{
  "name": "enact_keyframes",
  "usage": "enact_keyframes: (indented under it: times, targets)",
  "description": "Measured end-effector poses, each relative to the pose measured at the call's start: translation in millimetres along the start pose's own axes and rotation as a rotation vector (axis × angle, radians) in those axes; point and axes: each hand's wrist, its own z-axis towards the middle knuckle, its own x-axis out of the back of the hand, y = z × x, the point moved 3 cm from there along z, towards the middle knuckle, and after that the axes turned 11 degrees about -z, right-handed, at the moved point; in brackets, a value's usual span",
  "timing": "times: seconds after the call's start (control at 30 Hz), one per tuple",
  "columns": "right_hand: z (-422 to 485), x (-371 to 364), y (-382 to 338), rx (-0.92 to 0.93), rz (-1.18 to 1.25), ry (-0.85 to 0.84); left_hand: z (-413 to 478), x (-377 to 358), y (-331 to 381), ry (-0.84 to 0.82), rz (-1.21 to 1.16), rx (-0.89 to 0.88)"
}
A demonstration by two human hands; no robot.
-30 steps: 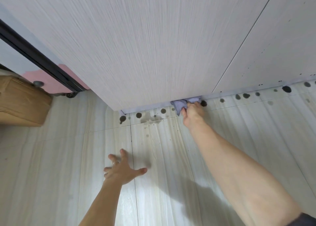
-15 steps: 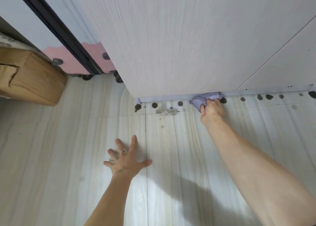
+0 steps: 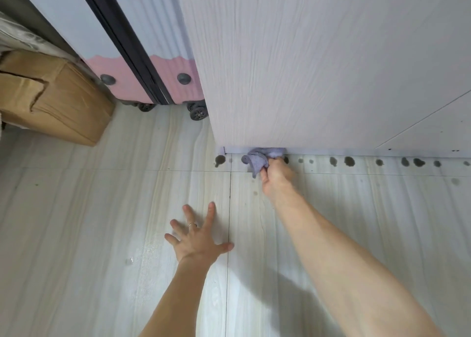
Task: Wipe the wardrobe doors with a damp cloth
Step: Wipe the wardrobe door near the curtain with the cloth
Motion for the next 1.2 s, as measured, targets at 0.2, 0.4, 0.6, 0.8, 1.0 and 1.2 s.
enact_keyframes:
  times: [0.2, 0.4, 0.6, 0.8, 1.0, 1.2]
  targets:
    - [15, 29, -25, 0.052, 0.019, 0.095, 0, 1, 1, -0.007, 0.019, 0.000]
    - [-12, -39, 26, -0.030, -0.059, -0.044, 1, 3, 1, -0.012, 0.021, 0.004]
    - [-24, -58, 39, -0.046, -0.105, -0.220, 2, 2, 0, -0.007, 0.021, 0.010]
    - [18, 26, -20, 0.127, -0.021, 0.050, 0, 5, 3, -0.002, 0.025, 0.010]
    - [39, 76, -53, 0.153, -0.049, 0.204, -3, 7, 4, 0.004, 0.014, 0.020]
    - [11, 15, -11, 0.058, -0.170, 0.060, 0, 2, 0, 0.020, 0.013, 0.017]
